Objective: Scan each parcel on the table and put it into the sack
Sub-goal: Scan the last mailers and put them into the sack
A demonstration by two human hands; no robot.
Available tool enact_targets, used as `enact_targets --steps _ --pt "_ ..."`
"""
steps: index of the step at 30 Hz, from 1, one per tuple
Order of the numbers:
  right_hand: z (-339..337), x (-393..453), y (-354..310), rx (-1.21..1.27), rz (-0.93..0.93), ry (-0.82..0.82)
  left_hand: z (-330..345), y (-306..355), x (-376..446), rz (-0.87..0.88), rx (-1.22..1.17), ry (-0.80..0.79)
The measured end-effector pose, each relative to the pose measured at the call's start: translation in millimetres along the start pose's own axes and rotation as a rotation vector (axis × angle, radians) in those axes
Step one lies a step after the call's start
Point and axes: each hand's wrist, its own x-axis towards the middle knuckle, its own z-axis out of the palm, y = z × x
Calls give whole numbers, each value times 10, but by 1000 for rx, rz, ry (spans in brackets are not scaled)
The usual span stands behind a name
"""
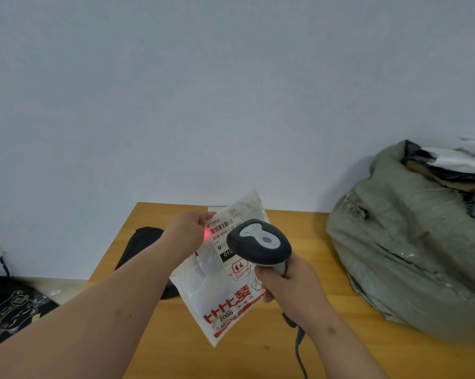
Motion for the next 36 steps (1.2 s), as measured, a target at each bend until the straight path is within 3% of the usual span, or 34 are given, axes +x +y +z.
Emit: enact_targets --steps 11,20,26,36 --pt "-678 -358 76 -34 -26 31 378 515 -341 7 -59 69" --pt "-1499 -745 210 -16 -32 107 768 1206 -755 54 -333 399" --pt "-1907 -834 225 134 -90 178 854 1863 -942 216 -431 636" --pt "-2604 -600 204 372 -116 560 1211 3057 -550 639 -447 622"
